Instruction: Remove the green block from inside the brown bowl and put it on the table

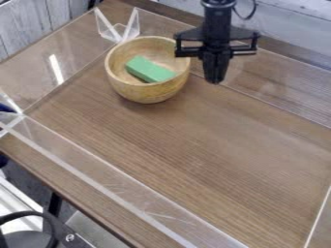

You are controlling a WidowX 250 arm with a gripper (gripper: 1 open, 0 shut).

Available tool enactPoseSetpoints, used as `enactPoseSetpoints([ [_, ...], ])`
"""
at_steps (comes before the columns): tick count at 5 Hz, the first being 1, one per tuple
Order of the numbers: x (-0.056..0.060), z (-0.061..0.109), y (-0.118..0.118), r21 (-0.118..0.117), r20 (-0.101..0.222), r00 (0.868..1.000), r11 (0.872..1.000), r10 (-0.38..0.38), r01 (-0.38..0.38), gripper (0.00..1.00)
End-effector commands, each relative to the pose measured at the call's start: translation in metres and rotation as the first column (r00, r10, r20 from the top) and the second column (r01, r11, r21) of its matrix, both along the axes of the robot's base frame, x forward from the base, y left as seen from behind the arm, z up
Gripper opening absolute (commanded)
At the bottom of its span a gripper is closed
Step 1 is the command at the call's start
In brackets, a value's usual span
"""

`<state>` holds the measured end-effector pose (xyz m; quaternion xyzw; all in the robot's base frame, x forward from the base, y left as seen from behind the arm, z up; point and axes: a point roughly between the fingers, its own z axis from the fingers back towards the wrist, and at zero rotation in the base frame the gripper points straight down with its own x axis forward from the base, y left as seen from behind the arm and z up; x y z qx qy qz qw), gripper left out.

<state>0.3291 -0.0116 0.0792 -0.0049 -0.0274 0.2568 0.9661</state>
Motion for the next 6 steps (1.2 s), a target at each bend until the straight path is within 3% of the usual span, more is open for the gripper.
enactPoseSetpoints([
  [1,0.003,0.022,-0.01,0.059,0.106,0.994,0.998,-0.014,0.007,0.0],
  [2,0.002,0.023,0.003,0.071,0.098,0.995,0.997,-0.021,0.014,0.0],
  [3,0.002,0.029,0.023,0.057,0.089,0.996,0.998,-0.01,0.005,0.0],
  [4,0.002,0.035,0.06,0.041,0.082,0.996,0.998,0.047,-0.05,0.0],
  [5,-0.002,0.03,0.078,0.079,0.093,0.984,0.984,0.152,-0.159,0.0],
  [6,-0.003,0.021,0.077,0.11,0.104,0.978,0.975,0.181,-0.192,0.0],
])
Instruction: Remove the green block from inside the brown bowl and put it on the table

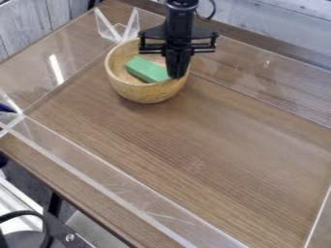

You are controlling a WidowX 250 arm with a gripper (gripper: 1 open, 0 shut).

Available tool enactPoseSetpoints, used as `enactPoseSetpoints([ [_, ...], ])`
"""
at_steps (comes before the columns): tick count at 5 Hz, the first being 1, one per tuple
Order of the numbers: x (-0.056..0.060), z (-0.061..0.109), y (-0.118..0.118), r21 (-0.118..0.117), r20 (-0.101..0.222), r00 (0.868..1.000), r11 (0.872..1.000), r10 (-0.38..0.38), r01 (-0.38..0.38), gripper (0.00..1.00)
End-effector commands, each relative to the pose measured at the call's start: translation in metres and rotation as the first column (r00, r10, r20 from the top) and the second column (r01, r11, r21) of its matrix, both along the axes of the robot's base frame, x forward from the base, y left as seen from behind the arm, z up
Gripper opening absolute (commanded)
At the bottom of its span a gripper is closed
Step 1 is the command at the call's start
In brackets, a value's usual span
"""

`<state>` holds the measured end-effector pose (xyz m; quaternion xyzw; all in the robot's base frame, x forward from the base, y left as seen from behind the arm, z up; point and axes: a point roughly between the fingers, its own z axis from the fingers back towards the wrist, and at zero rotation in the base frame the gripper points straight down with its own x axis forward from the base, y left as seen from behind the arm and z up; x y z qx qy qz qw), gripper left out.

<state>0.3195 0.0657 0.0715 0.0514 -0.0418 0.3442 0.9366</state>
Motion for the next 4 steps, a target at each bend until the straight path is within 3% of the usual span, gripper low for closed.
enactPoseSetpoints([
  [1,0.01,0.015,0.003,0.02,0.078,0.997,1.0,-0.007,0.006,0.0],
  [2,0.012,0.001,0.007,0.024,0.065,0.998,1.0,-0.006,0.005,0.0],
  [3,0.018,-0.008,0.01,0.053,0.04,0.998,0.998,0.041,-0.043,0.0],
  [4,0.032,-0.017,0.007,0.077,0.018,0.997,0.994,0.074,-0.075,0.0],
])
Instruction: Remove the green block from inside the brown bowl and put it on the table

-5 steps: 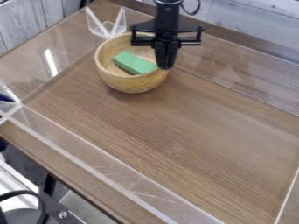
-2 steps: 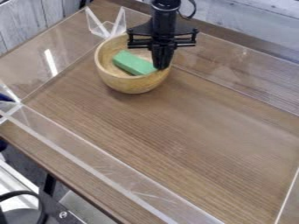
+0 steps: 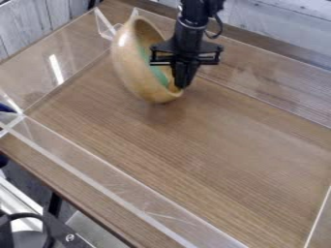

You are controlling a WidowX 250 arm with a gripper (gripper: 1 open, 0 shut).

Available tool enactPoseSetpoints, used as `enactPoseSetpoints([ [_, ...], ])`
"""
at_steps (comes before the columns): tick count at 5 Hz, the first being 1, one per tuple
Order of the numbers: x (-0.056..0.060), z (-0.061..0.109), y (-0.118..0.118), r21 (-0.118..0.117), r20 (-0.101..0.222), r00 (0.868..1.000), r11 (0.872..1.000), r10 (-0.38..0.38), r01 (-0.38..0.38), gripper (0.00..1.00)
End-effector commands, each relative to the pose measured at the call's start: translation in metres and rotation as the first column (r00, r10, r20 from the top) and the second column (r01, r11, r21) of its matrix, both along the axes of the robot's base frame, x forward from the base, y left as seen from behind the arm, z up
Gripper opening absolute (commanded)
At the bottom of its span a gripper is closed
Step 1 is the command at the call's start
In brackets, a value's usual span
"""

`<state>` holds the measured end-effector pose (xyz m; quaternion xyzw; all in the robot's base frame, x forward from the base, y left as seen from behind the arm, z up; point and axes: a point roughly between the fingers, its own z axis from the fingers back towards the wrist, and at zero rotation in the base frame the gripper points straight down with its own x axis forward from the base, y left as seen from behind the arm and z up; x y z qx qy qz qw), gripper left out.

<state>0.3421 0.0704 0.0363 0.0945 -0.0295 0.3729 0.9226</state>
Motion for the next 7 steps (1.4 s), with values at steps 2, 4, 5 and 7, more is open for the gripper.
enactPoseSetpoints([
  [2,0.004,0.021,0.007,-0.018,0.076,0.99,0.993,0.118,-0.117,0.0],
  [4,0.004,0.016,0.017,-0.055,0.087,0.983,0.986,0.163,-0.158,0.0],
  [5,0.007,0.008,0.024,-0.082,0.095,0.985,0.987,0.143,-0.136,0.0],
  [7,0.029,-0.007,0.051,-0.005,0.08,0.992,0.996,0.093,-0.093,0.0],
])
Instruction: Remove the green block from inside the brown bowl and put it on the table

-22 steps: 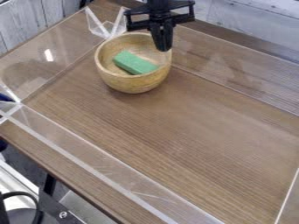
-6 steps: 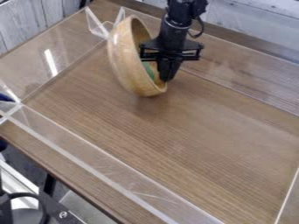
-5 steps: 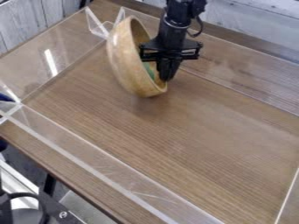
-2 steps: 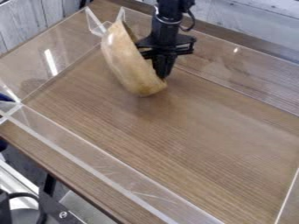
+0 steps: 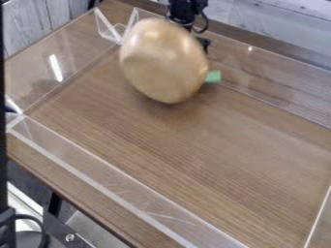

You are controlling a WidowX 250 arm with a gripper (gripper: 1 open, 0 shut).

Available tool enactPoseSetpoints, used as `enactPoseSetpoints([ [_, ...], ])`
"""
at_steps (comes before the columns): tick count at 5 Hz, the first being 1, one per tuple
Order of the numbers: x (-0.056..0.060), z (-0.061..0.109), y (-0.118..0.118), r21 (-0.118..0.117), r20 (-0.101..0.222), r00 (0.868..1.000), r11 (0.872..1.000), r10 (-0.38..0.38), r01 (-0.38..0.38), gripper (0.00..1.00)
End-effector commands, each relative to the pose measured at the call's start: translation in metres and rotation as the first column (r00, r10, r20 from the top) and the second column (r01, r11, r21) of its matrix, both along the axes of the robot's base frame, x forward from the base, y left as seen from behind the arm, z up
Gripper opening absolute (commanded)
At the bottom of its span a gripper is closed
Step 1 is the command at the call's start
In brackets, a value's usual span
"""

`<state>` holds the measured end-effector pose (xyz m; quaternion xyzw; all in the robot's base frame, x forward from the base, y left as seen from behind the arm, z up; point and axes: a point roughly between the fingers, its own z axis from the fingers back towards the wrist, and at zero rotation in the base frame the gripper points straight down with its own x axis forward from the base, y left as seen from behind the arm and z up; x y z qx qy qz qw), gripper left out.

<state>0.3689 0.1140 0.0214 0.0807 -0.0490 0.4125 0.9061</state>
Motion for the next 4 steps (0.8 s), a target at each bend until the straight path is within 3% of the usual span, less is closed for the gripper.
enactPoseSetpoints([
  [1,0.0006,0.0057,0.021,0.051,0.019,1.0,0.999,0.007,-0.008,0.0],
  [2,-0.0012,0.012,0.0224,0.067,0.025,0.999,0.997,-0.029,0.027,0.0],
  [4,-0.0008,0.0081,0.0281,-0.007,-0.004,0.995,0.995,-0.099,0.099,0.0],
])
